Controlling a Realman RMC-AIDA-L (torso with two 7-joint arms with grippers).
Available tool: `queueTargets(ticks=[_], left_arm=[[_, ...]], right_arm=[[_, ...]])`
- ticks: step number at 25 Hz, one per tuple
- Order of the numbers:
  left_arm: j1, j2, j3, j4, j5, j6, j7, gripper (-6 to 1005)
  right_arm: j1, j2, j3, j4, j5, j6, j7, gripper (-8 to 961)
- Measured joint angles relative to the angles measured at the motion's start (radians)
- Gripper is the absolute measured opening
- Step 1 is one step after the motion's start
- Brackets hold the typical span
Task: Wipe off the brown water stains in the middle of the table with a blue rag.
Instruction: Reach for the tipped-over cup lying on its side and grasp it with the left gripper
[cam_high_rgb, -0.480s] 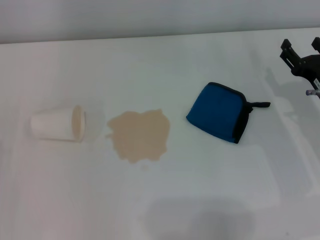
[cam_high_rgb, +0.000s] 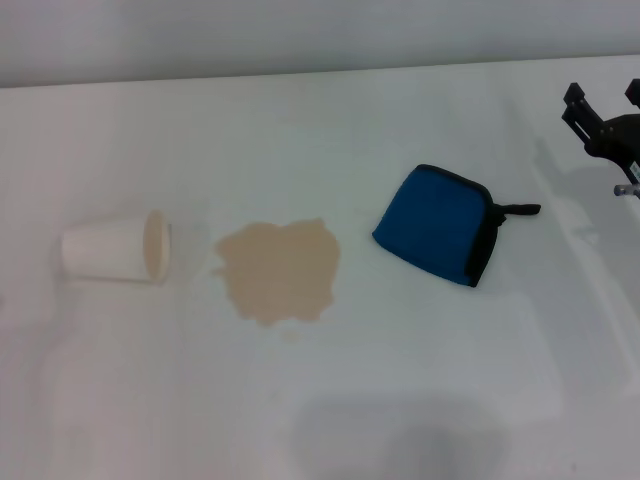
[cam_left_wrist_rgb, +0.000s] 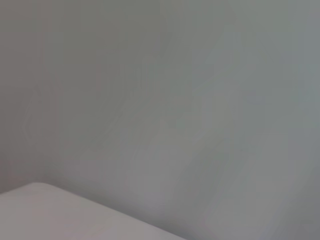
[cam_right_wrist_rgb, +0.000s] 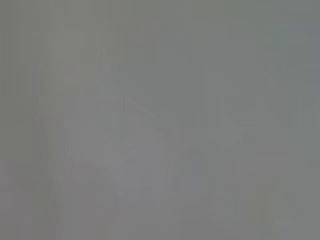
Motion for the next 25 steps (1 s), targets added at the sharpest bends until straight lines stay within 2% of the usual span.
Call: queueTargets(ticks=[5,8,10,12,15,18,20,21,23,25], left_arm=[[-0.002,0.002,-0.001,-0.019,0.044,0.037,-0.042,876],[-0.017,0.006,-0.008,-0.07,0.043,0.122,-0.18,876],[-0.038,0.007,-0.008,-0.131,0.041,0.181,-0.309,876],[-0.08,0.009,-0.001,-0.247,0.06,0.245,-0.492,877],[-0.152,0.023,0.003,-0.42,0.153,0.297,-0.677,877],[-0.229,0.069,0.003,-0.533,0.292,0.328,-0.764,876],[-0.291,0.125,0.003,-0.571,0.426,0.349,-0.786,873],[-0.303,0.138,0.003,-0.578,0.455,0.351,-0.79,872],[-0.367,0.18,0.004,-0.62,0.589,0.362,-0.796,871],[-0.416,0.199,0.004,-0.664,0.686,0.369,-0.772,871]], right_arm=[[-0.005,0.0,0.0,-0.001,0.0,0.0,0.003,869],[-0.005,0.0,0.0,-0.002,0.0,0.0,0.004,869],[-0.003,0.0,0.0,-0.002,0.0,0.0,0.004,869],[0.0,0.0,0.0,-0.002,0.0,0.0,0.004,869],[0.004,0.0,0.0,0.0,-0.001,0.0,0.005,868],[0.005,0.0,0.003,0.0,-0.002,0.0,0.005,868],[0.005,0.0,0.006,0.001,-0.002,0.0,0.005,868],[0.005,0.0,0.006,0.001,-0.002,0.0,0.005,868],[0.004,0.0,0.008,0.002,-0.002,0.0,0.005,868],[0.004,0.0,0.009,0.003,-0.002,0.0,0.005,868]])
